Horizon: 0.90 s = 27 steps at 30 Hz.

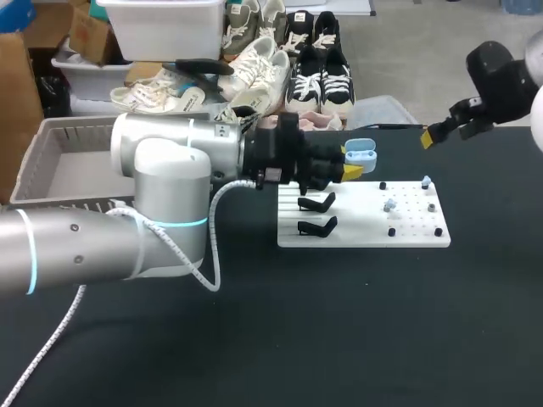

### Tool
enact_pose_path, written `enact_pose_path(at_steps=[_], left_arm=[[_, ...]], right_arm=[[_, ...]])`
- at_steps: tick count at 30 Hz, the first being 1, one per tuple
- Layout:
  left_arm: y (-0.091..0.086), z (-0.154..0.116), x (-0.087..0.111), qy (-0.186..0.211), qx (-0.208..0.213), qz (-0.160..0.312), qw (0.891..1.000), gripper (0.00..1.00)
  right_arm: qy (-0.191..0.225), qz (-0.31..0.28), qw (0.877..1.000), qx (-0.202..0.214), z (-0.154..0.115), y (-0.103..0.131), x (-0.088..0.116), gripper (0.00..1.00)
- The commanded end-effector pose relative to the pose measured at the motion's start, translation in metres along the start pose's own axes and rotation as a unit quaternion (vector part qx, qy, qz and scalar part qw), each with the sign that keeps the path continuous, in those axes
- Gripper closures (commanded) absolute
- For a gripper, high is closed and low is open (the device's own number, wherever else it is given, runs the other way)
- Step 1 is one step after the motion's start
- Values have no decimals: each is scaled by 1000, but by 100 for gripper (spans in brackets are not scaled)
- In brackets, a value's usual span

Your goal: Pick up each earbud case from the left stands, insert the matching earbuds, close the lid, and place the case in the box.

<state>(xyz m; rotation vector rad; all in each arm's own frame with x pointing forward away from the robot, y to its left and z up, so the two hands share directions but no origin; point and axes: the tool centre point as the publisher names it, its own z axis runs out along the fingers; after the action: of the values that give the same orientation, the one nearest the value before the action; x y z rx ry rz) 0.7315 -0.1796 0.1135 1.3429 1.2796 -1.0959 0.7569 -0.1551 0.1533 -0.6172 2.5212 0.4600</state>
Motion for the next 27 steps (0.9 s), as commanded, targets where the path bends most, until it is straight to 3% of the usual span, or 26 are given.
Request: enact_pose_path(at_steps=[1,27], left_arm=[[-9,-6,0,5,-1,-2,1000,100],[-21,-9,17,26,8,-14,1000,100]], right_arm=[[-1,-1,1000,-3,3,0,-2,0],[-5,-2,1000,-2,5,1,-8,0]])
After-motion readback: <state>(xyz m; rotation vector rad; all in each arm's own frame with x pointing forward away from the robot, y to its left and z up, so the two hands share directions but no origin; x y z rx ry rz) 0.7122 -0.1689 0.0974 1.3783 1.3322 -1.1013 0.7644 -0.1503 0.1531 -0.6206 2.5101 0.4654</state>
